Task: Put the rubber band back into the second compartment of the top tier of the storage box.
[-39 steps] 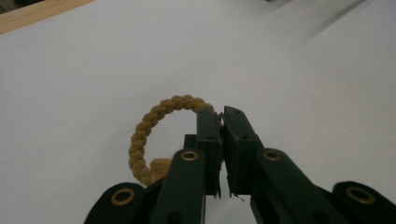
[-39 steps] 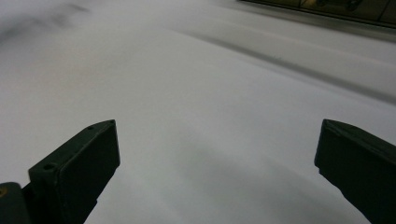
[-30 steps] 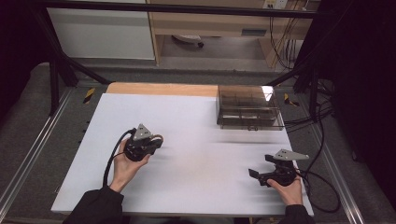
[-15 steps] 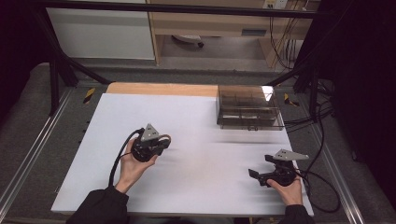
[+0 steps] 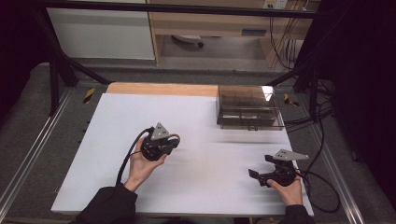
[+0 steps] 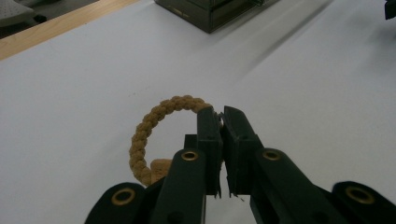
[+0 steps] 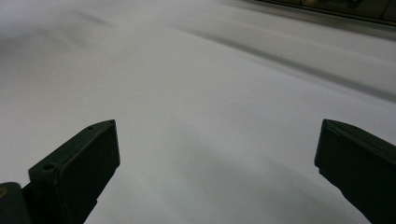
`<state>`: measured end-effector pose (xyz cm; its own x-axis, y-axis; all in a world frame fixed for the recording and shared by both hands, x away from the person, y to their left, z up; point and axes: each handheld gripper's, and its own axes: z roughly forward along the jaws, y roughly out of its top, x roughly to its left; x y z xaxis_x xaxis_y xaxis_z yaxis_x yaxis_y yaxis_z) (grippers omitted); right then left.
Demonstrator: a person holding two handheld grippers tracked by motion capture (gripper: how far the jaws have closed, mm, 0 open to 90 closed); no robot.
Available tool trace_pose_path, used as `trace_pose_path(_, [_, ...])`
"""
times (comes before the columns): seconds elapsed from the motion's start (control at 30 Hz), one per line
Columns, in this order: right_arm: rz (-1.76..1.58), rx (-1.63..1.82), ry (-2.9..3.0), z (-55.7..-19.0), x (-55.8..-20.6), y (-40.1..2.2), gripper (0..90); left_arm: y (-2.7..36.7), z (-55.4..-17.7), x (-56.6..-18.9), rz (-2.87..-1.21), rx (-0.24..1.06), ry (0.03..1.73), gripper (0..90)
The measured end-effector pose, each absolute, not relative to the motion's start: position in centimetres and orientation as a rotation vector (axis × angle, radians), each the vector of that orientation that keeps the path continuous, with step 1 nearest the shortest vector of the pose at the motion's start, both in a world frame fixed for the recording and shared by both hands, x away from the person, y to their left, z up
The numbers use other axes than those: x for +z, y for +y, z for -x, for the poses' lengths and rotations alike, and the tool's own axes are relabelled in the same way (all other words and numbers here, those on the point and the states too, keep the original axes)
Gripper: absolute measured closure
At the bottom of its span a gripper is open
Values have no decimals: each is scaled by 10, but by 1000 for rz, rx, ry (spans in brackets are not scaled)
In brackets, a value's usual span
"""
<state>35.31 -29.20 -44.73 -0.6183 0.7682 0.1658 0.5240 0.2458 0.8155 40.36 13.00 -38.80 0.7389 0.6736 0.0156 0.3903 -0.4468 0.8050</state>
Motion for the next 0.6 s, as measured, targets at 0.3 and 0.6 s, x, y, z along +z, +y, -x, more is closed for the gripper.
trace_pose_path(0.3, [-1203,1309,2255,-353,-447,-292,7,117,-406,-386,-2087,416,788,849])
trace_pose_path(0.6, [-1202,1310,2257,-353,-447,-292,7,101,-411,-383,-2090,405,771,849])
